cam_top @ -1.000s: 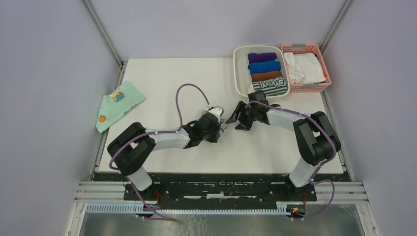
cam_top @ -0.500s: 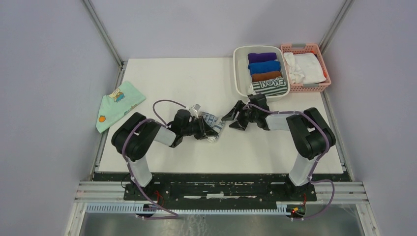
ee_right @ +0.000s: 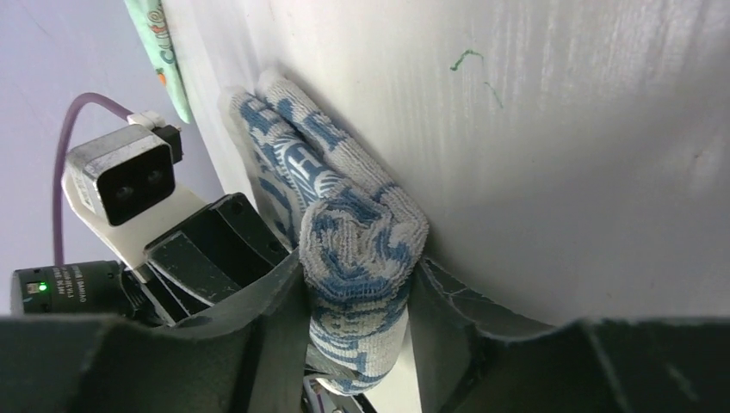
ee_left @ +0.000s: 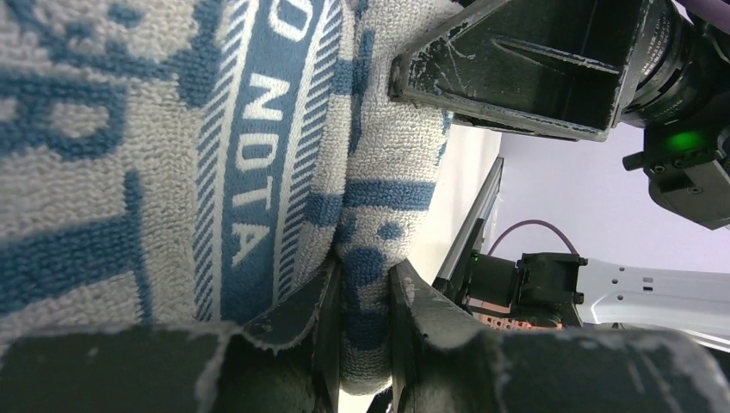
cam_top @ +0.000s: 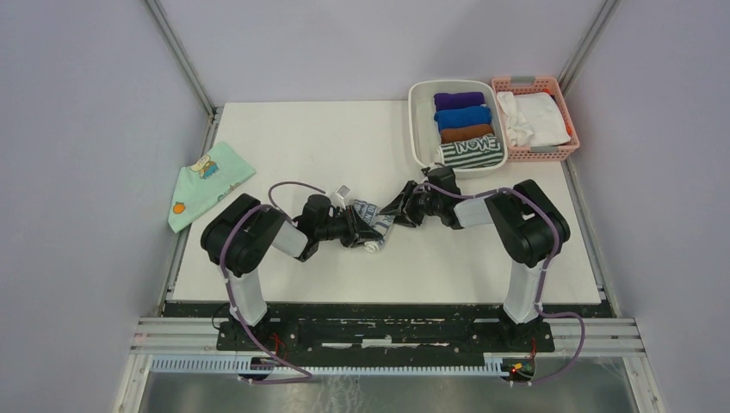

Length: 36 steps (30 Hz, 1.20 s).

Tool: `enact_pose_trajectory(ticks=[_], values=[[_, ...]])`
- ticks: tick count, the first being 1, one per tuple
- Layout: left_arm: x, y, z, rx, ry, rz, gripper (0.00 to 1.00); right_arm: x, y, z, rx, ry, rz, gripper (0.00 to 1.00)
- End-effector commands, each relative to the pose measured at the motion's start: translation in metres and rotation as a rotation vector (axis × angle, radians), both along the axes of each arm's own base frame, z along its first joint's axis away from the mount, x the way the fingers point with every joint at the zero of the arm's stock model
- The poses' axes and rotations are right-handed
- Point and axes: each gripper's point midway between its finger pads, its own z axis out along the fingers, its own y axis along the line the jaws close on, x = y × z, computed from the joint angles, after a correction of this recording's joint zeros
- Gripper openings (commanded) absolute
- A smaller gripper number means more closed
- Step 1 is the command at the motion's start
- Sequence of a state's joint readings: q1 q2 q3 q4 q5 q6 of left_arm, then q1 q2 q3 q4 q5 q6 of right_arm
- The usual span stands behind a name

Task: Roll the towels
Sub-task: Roll the towel at the center of the board.

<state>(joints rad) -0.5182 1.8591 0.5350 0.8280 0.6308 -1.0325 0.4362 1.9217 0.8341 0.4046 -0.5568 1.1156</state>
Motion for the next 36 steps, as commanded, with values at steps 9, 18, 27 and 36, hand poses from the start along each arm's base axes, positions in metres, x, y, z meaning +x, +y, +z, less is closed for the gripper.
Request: enact_pose_trajectory(ticks=[9,18,27,36], values=[[-0.009,0.008,0.005,0.272,-0.094,-0.035,0.51,-0.011,-0.035,-0.007,-0.395,0.005,0.004,0.35],[-0.002,0.019,0.054,0.771,-0.49,0.115,0.72,-0.018,-0.046,0.001,-0.559,0.042,-0.017,0.33],[-0.008,-0.018,0.07,1.121,-0.807,0.103,0.72,-0.023,-0.042,-0.002,-0.568,0.089,-0.007,0.34],[-0.014,-0.04,0.037,1.263,-0.878,-0.006,0.66,-0.024,-0.041,-0.002,-0.567,0.098,0.0,0.34]])
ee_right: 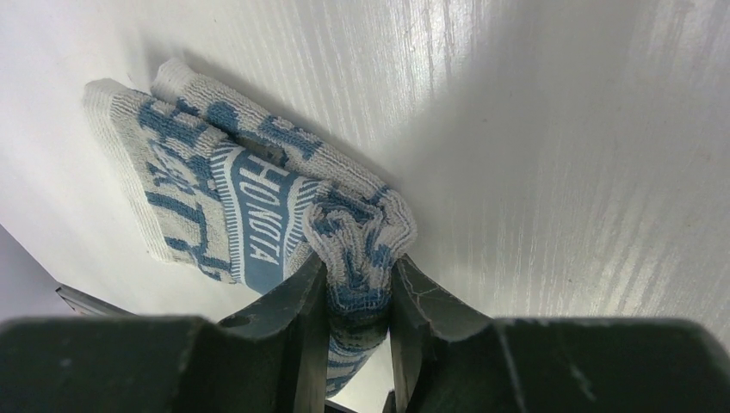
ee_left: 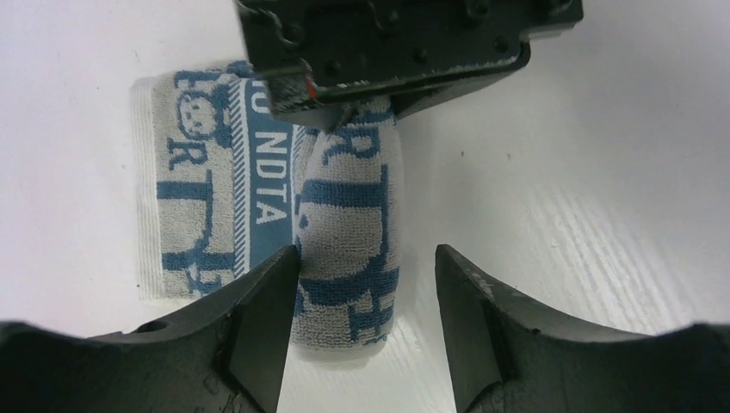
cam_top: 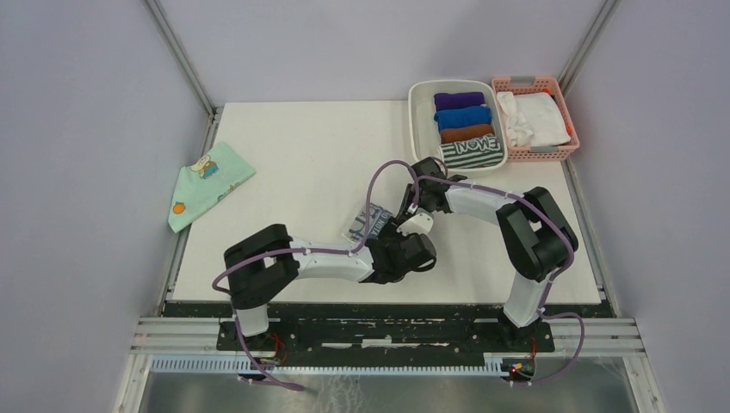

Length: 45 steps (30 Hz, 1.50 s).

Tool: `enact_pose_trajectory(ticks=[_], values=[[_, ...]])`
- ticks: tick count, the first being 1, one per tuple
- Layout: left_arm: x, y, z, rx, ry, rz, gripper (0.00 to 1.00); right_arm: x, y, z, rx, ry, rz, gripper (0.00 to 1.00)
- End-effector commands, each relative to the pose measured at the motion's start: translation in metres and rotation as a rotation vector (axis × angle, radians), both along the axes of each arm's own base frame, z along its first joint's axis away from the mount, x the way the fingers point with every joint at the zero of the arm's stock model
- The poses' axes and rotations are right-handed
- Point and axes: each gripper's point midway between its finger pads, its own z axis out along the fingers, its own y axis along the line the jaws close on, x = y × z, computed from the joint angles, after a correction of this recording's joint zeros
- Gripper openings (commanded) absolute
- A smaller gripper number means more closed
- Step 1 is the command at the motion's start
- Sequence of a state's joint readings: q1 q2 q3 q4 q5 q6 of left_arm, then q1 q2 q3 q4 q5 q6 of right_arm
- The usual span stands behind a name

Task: Roll the towels
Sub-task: Roll the towel at the center of the board.

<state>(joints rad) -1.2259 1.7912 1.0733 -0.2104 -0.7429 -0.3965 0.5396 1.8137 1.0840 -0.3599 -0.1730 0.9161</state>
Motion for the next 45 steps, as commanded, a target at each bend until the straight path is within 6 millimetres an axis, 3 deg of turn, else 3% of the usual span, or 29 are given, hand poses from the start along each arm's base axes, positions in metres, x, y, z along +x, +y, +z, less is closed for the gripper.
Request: enact_pose_trajectory(ticks=[1,8,13,17,20,33,39,45], values=[[0.009,0.0,0.004,0.098,-0.073,0.004,0.65,0.0,-0.005,0.001,-0.043,0.004,-0.002,0.34],[0.002,0.001,-0.024,0.164,-0.019,-0.014,0.5,0.001,-0.003,0.0,-0.035,0.01,-0.001,0.34],[0.0,0.009,-0.029,0.169,-0.001,0.001,0.37,0.003,0.002,0.006,0.002,-0.016,0.008,0.36],[0.003,0.012,-0.023,0.05,0.058,0.002,0.27,0.006,0.011,0.016,0.058,-0.06,0.031,0.43],[0.0,0.012,-0.028,-0.108,0.195,-0.048,0.18,0.009,0.014,0.025,0.087,-0.091,0.047,0.52],[0.009,0.02,-0.021,-0.797,0.662,-0.113,0.18,0.021,0.014,0.045,0.388,-0.182,-0.01,0.74],[0.019,0.03,-0.026,-1.01,0.806,-0.032,0.19,0.02,0.02,0.033,0.494,-0.169,-0.046,0.77],[0.021,0.03,-0.034,-1.075,0.887,0.022,0.2,0.021,0.022,0.02,0.529,-0.155,-0.07,0.77]])
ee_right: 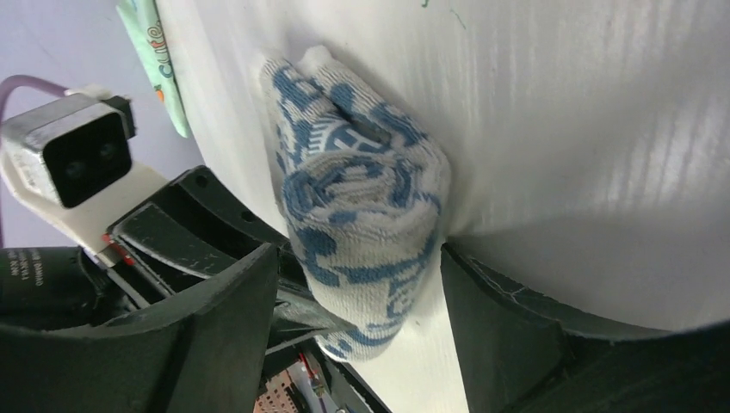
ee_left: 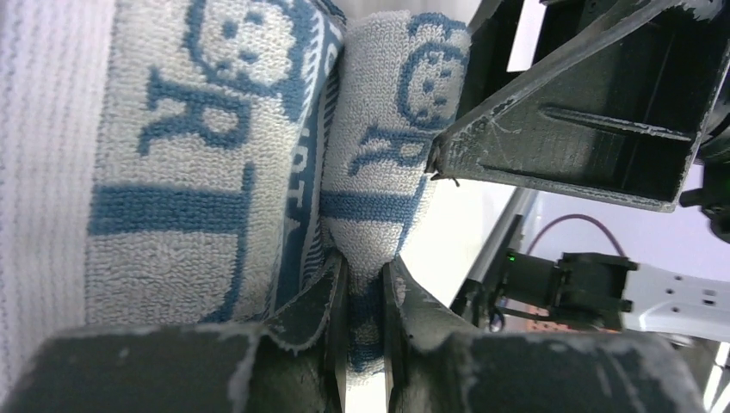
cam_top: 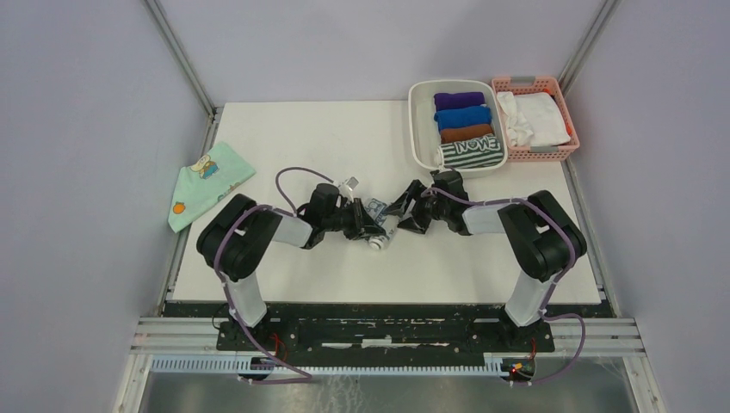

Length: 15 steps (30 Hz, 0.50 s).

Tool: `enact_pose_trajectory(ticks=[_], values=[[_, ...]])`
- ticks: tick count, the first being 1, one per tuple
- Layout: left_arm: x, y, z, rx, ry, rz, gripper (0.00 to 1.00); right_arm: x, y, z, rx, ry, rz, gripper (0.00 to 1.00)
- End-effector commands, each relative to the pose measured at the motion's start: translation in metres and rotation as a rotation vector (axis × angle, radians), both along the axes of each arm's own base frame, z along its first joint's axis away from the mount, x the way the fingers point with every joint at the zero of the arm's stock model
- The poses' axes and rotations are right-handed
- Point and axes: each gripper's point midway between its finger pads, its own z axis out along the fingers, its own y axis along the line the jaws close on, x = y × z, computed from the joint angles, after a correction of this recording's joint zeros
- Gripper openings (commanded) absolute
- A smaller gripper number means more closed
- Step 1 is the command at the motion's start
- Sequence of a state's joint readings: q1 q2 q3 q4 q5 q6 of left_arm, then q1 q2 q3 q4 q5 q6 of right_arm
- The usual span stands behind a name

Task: Roll the towels
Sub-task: Roll the towel at the center of the board.

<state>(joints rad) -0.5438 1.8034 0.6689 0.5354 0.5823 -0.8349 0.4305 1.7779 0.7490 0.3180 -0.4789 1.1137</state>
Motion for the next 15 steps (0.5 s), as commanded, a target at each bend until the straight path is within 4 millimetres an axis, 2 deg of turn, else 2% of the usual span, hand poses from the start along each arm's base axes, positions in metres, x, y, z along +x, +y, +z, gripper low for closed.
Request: enact_pose_trajectory(ticks=[1,6,10,12,15], values=[[-0.015,-0.001,-0.011,-0.055,0.158,0.005,0.2,0.011,0.006,0.003,0.061,-0.043,-0.015,0.77],[-0.015,0.001,-0.019,-0.068,0.219,0.025,0.21,0.01,0.002,-0.015,0.028,-0.012,-0.032,0.69],[-0.014,0.002,-0.022,-0.06,0.232,0.036,0.24,0.006,-0.003,-0.031,-0.006,0.031,-0.048,0.55],[-0.013,0.003,-0.019,-0.033,0.206,0.036,0.3,0.004,-0.007,-0.034,-0.041,0.052,-0.054,0.48],[-0.011,0.005,-0.011,0.057,0.132,0.032,0.4,0.0,-0.016,-0.034,-0.13,0.081,-0.059,0.42]])
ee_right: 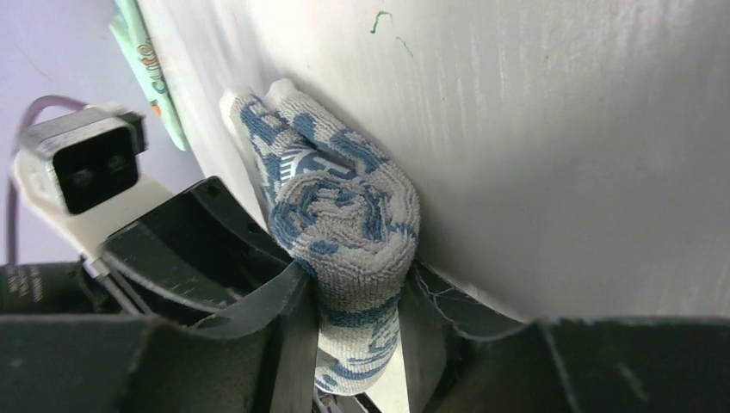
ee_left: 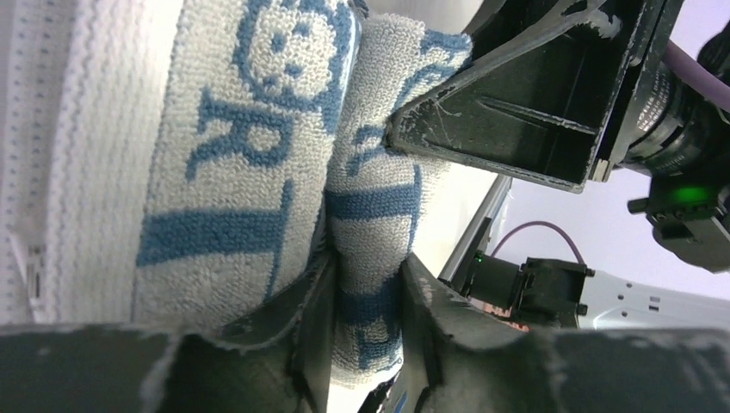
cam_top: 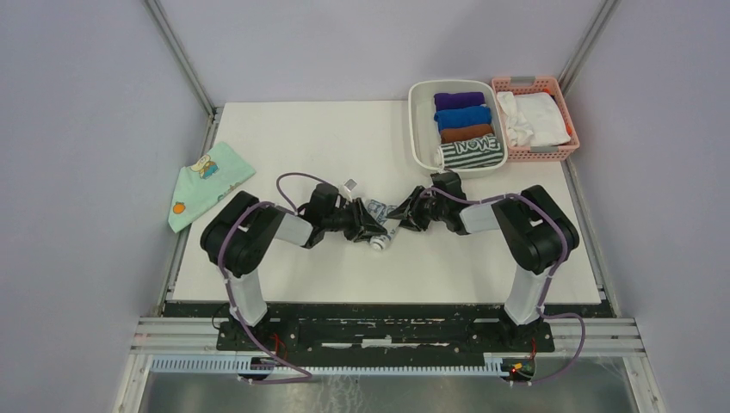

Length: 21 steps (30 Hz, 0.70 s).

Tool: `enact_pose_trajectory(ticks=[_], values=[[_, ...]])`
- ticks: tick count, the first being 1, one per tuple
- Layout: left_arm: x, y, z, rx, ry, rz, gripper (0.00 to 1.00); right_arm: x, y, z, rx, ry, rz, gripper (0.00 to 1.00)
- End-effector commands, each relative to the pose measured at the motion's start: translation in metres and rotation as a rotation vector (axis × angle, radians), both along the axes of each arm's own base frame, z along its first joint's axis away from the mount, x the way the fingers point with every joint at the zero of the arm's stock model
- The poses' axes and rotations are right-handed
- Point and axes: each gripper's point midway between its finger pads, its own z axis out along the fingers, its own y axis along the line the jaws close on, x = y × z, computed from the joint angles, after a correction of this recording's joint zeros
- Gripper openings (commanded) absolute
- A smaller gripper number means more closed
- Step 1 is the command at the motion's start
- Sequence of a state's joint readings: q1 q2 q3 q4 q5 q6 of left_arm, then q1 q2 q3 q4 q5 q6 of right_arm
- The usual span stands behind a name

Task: Roll the towels
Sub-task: Roll the towel at the center of the board.

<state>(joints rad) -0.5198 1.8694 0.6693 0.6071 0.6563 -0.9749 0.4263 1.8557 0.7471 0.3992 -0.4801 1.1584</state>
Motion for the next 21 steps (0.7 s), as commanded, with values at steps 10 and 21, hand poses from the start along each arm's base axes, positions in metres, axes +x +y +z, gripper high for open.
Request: enact_pose_trajectory(ticks=[10,21], values=[[0.002,0.023,0.048,0.654,-0.473,0.141,0.6,-0.014,-0.03,0.005,-0.362,0.109,-0.019,0.39],[-0.02,-0.024,0.079,1.068,-0.92,0.112,0.63,-0.017,-0.029,0.006,-0.385,0.154,-0.012,0.39]])
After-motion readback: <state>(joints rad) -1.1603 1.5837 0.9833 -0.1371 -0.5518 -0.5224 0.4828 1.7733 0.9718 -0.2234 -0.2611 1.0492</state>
